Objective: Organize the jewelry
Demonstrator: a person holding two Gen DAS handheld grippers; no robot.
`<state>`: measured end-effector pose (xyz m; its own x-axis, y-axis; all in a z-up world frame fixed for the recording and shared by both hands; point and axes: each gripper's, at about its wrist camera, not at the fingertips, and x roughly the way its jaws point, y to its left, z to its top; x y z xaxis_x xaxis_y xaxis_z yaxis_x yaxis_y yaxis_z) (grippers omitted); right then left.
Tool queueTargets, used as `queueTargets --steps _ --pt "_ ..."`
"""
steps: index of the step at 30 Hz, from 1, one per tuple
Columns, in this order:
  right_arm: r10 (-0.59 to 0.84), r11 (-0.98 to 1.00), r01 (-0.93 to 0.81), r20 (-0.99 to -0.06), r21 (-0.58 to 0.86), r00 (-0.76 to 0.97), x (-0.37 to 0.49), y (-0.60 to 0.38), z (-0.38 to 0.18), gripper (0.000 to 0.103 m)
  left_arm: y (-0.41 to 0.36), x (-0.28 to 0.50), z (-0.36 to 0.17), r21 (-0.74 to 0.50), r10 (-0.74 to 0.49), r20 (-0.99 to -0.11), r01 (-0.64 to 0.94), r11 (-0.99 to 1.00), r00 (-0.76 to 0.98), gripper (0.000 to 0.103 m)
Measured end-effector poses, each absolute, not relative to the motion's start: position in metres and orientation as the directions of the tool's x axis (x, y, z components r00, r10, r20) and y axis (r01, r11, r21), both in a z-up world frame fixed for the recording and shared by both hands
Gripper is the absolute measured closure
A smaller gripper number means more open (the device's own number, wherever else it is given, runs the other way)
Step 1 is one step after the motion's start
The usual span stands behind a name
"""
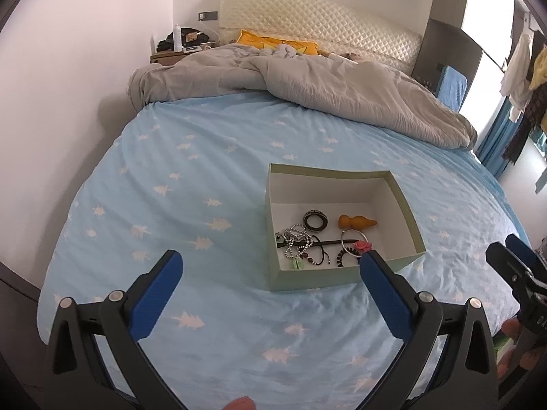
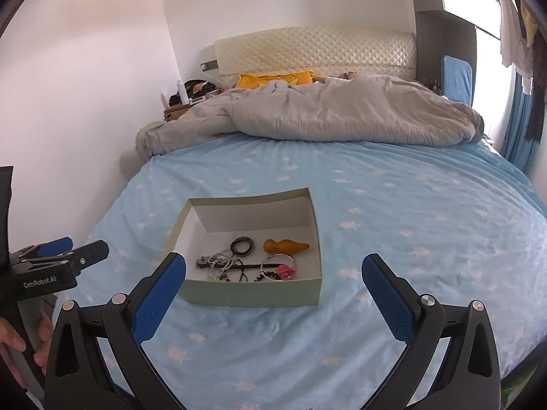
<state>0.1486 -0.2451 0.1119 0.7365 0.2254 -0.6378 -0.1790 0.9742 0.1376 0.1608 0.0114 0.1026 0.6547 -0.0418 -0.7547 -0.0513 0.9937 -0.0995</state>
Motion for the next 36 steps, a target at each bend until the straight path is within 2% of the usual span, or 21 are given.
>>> queueTargets --steps 36 --pt "0.204 0.978 -0.183 -0.643 0.1 0.738 0.1457 -0.2432 0.1142 0.0 0.0169 0.156 0.1004 -0.101 -0.041 -0.754 -0.054 0.993 0.655 0.0"
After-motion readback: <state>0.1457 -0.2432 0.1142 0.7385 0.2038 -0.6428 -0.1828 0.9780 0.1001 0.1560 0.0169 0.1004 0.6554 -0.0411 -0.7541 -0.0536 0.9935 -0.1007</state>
